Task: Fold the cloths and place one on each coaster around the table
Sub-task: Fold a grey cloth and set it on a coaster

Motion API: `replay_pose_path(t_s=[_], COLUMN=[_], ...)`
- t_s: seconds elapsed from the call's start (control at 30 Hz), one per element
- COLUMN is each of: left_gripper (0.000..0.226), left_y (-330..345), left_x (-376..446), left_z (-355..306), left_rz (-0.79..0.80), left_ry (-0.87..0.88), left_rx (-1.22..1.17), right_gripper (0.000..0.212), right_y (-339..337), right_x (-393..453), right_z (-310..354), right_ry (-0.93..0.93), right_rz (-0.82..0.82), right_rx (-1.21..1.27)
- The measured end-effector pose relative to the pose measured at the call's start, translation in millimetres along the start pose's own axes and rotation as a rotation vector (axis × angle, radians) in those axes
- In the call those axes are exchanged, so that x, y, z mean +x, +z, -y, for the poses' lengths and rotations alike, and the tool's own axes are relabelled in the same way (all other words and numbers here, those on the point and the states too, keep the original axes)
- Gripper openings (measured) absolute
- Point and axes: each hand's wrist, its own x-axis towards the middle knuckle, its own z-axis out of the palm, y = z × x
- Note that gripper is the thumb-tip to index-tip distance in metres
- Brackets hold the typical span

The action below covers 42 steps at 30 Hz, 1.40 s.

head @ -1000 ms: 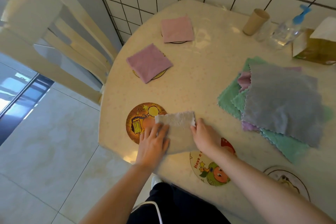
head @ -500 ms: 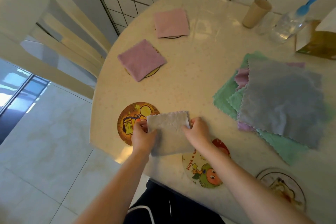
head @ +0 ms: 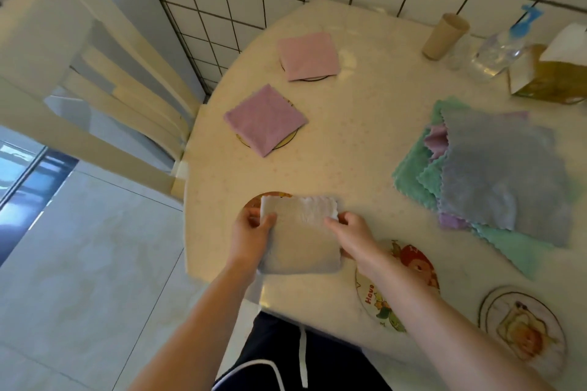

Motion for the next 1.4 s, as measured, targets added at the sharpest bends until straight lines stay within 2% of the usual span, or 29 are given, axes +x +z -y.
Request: replay_pose_path(t_s=[0.1, 0.2, 0.37, 0.47, 0.6, 0.77, 0.97, 1.07, 1.2, 1.3, 1.4], left_gripper=[0.018, 0.032, 0.036, 0.03, 0.05, 0.044, 0.04, 0.033, 0.047, 0.056, 0.052], left_y=[-34, -59, -71, -69, -68, -68, -67, -65, -60, -53, -34], left_x=[17, 33, 45, 43, 46, 48, 47, 47, 42, 37, 29], left_z=[-7, -5, 10, 15, 13, 13, 22, 21, 17, 12, -2], left_rz=[0.048, 0.104, 0.112, 0.115, 0.166, 0.144, 0.095, 0.085, 0.092, -0.005, -0.063], left_ry=[0.043, 0.018, 0.0, -0.017, 0.001, 0.034, 0.043, 0.093, 0.191, 0.321, 0.451], left_rx=[0.058, 0.09, 0.142, 0.105, 0.143, 0.19, 0.282, 0.36, 0.466, 0.58, 0.663], right_gripper=[0.016, 0.021, 0.026, 0.03, 0.031, 0.024, 0.023, 0.021, 0.015, 0.008, 0.008], right_y=[31, 53, 70, 73, 72, 70, 70, 67, 55, 36, 0], right_x=[0, 3, 10, 12, 10, 12, 13, 14, 19, 21, 23], right_z=[11, 17, 19, 18, 16, 15, 11, 10, 9, 2, -8], right_ry=[-0.04, -0.062, -0.111, -0.133, -0.147, -0.16, -0.168, -0.188, -0.207, -0.249, -0.302], right_rz=[-0.056, -0.117, -0.239, -0.243, -0.222, -0.254, -0.248, -0.254, -0.256, -0.235, -0.205], right_rx=[-0.041, -0.092, -0.217, -0.285, -0.255, -0.191, -0.248, -0.261, -0.27, -0.3, -0.331])
